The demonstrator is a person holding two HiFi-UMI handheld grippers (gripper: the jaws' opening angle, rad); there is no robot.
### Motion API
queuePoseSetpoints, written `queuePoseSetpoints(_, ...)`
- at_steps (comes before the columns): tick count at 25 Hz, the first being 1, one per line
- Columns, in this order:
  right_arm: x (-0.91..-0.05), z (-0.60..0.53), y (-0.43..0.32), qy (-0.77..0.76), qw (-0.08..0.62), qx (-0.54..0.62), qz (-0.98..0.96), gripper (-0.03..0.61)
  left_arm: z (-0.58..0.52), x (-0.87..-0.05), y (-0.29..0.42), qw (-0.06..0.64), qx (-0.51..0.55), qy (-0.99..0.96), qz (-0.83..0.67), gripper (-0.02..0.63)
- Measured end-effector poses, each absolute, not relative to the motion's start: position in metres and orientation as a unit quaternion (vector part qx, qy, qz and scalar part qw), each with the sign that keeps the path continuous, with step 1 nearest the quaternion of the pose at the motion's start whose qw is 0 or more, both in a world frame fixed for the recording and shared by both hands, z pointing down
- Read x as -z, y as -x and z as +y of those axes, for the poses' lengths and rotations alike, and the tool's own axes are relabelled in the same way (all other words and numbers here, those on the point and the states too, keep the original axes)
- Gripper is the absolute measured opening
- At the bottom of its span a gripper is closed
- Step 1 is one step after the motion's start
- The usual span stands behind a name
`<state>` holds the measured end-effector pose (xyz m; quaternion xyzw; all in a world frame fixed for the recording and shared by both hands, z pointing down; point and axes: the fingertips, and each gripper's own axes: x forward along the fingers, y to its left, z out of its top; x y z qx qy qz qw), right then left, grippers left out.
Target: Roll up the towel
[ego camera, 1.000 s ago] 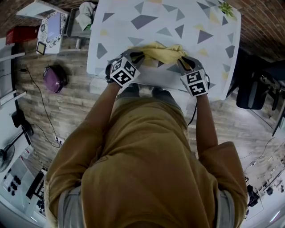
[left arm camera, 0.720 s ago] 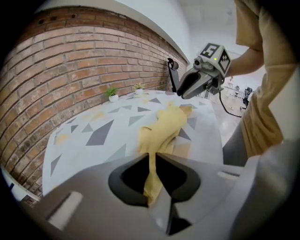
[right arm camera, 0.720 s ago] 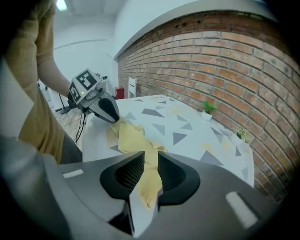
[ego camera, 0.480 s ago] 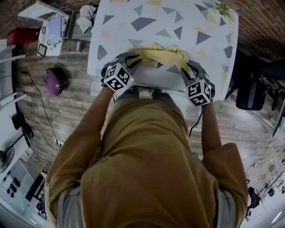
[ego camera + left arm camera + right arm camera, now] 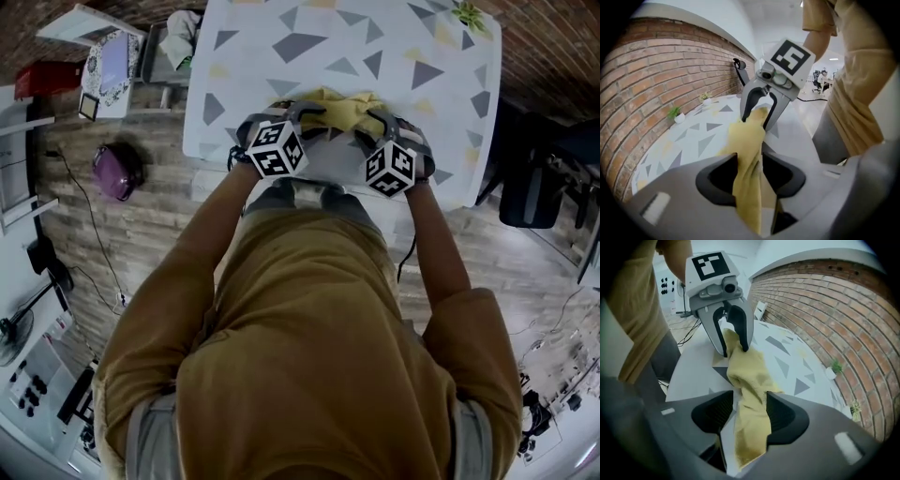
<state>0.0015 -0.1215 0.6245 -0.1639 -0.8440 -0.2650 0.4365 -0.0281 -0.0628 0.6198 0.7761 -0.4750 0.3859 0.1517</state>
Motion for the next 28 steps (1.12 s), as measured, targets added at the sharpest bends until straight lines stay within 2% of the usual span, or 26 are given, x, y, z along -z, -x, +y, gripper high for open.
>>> queuePoseSetpoints(1,-0.624,-0.122,0.000,0.169,0.440,0.262,-0.842,0.223,-0.065,-0.625,0.029,0.159,-0.390,-0.775,-0.471,0.175)
queuePoseSetpoints(3,-0.622,-0.123,-0.001,0.175,0.443,0.252,-0.842,0.089,-0.068,-0.630,0.033,0.176,-0.387,-0.773,-0.471,0.172)
queuePoseSetpoints(5,-0.617,-0.124,-0.005,0.188,0.450,0.228,-0.843,0.057,-0.068,-0.629,0.036,0.191,-0.373,-0.773,-0.476,0.142)
queuePoseSetpoints(12,-0.584,-0.117,-0.017,0.274,0.486,0.097,-0.825,0.054,-0.059,-0.599,0.044,0.277,-0.283,-0.799,-0.452,0.097)
queuePoseSetpoints(20,-0.593,-0.135,-0.003,0.297,0.519,-0.096,-0.795,0.055,-0.061,-0.598,0.054,0.445,-0.155,-0.801,-0.370,0.095)
queuePoseSetpoints(24,-0.598,-0.153,0.008,0.238,0.506,-0.156,-0.814,0.057,-0.067,-0.608,0.068,0.464,-0.144,-0.783,-0.389,0.095)
queuePoseSetpoints(28,-0.610,-0.159,0.001,0.208,0.522,-0.128,-0.817,0.058,-0.068,-0.622,0.079,0.437,-0.199,-0.775,-0.410,0.097)
